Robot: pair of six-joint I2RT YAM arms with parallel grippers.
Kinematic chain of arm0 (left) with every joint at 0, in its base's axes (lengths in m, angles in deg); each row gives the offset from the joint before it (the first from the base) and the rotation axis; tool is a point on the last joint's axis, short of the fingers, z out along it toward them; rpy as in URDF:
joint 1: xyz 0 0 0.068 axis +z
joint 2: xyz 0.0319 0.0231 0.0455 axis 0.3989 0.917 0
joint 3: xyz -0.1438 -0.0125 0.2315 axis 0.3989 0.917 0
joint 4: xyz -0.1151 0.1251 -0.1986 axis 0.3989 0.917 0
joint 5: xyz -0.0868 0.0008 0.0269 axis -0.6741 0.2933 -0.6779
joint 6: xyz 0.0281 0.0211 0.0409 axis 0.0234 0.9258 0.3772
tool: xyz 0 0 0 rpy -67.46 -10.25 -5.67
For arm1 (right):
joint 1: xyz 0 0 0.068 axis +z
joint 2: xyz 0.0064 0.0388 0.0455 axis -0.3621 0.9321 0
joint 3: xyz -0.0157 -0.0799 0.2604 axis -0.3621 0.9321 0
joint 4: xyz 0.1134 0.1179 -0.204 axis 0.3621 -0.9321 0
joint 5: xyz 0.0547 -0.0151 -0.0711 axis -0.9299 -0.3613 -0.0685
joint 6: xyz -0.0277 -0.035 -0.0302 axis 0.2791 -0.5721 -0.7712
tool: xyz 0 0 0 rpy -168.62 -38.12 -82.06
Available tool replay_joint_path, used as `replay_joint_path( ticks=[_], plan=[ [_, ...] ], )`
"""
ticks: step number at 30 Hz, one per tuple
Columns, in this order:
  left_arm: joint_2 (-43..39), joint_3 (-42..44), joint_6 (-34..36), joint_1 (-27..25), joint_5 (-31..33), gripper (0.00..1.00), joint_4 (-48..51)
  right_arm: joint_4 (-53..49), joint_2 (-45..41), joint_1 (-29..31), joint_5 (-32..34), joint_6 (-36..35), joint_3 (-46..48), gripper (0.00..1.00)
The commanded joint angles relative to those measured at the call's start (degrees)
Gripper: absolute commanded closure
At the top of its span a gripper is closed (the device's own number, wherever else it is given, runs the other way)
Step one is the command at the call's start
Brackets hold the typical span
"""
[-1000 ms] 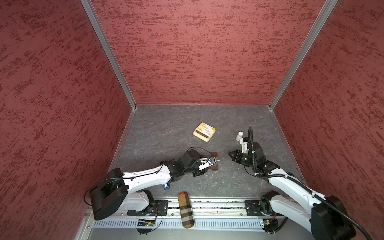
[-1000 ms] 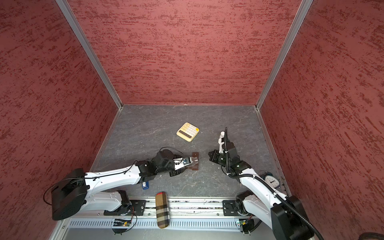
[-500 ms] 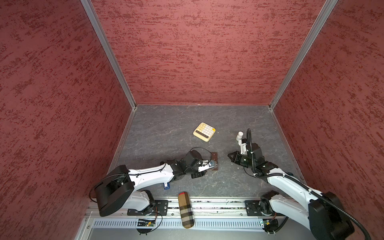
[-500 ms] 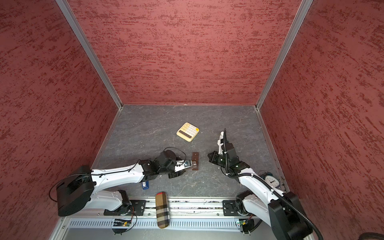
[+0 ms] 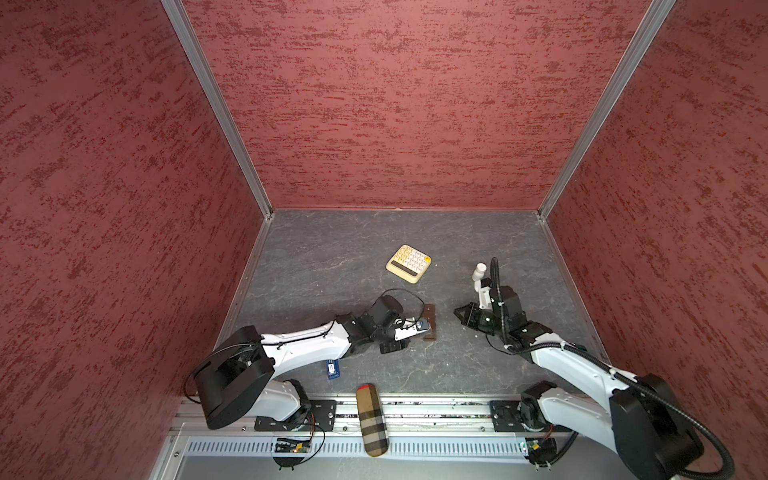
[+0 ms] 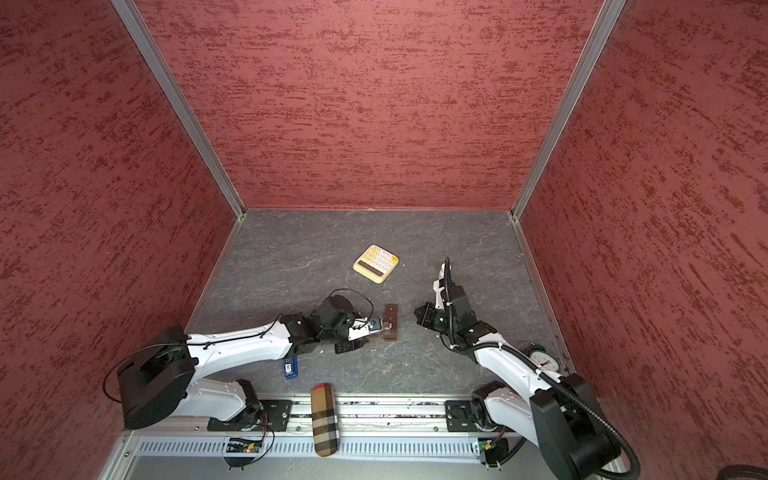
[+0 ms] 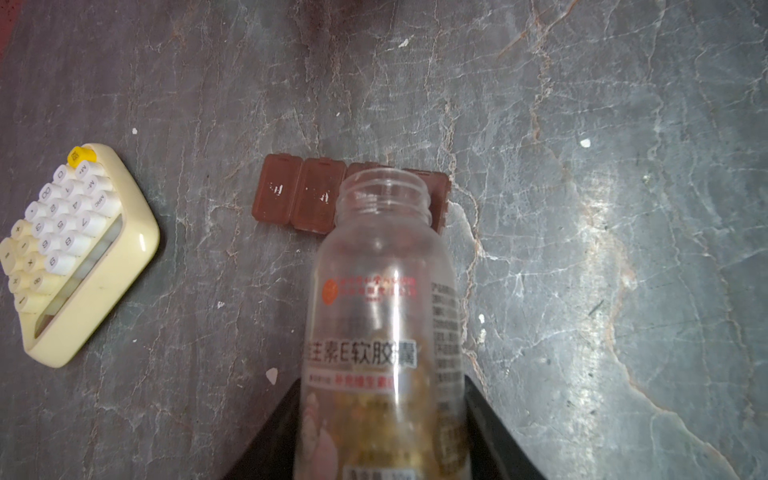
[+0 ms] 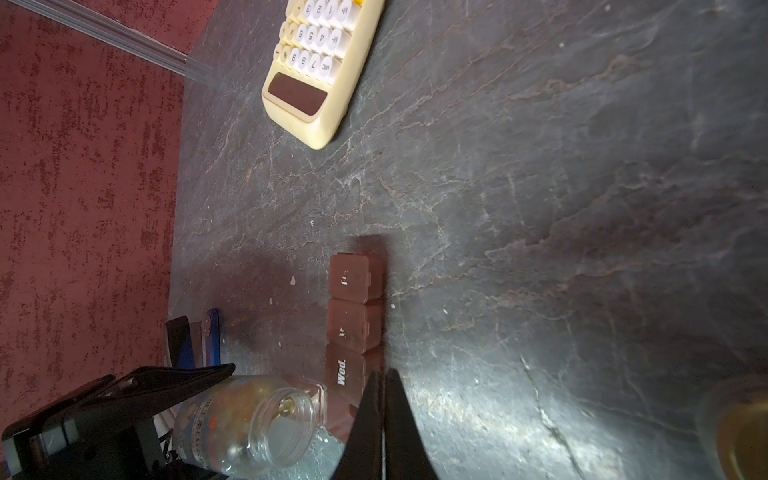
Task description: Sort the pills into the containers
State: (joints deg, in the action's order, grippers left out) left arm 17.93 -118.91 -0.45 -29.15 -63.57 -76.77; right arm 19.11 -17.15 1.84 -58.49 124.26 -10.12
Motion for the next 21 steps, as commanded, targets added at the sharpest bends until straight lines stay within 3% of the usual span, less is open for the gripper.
replay_joint_path(
  ticks=[1,13,21],
  plan=[
    [0.34,-1.60,1.24,0.24,-1.35,1.00,2.16,2.96,0.75,0.22,-1.00,-0.27,0.09,0.93],
    [2.08,-3.27,2.38,0.17,-1.99,1.00,4.80,6.90,3.62,0.22,-8.05,-2.53,0.14,1.00],
    [2.93,-4.94,3.80,0.63,-2.82,1.00,7.00,5.52,-3.49,0.69,-8.37,-9.91,4.89,1.00]
  ],
)
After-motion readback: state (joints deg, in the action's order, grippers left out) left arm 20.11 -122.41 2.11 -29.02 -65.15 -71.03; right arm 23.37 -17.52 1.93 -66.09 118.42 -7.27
